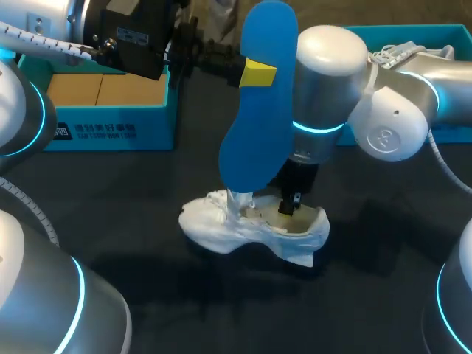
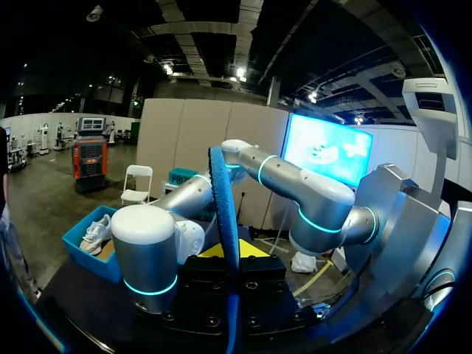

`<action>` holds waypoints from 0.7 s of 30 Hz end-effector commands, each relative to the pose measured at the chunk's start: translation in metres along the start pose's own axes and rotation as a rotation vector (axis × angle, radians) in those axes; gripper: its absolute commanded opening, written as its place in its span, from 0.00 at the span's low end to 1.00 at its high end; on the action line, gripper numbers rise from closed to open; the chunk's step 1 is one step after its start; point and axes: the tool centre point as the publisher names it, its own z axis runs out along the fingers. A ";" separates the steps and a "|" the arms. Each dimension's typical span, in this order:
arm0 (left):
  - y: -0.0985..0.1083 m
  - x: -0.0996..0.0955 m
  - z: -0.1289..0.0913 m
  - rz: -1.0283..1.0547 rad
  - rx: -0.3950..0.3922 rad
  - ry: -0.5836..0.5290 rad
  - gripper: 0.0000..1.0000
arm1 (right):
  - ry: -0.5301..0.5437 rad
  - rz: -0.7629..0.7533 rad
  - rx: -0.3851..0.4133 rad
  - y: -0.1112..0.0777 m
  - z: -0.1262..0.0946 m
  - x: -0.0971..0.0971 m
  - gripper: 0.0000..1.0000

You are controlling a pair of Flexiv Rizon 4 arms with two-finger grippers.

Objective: Take the shoe out of the shoebox, open the shoe tongue, remove and reinsert the insole, then place the shoe into the shoebox

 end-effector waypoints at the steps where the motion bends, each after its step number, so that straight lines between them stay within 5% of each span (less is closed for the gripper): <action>1: 0.000 0.000 0.001 0.000 -0.001 0.000 0.00 | -0.037 0.288 -0.055 0.000 -0.001 0.003 0.00; 11: 0.000 0.000 0.001 0.000 -0.001 0.000 0.00 | -0.162 0.772 -0.171 -0.012 -0.021 0.007 0.00; 21: 0.000 0.000 0.001 0.000 -0.001 0.000 0.00 | -0.184 0.782 -0.167 -0.014 -0.022 0.007 0.00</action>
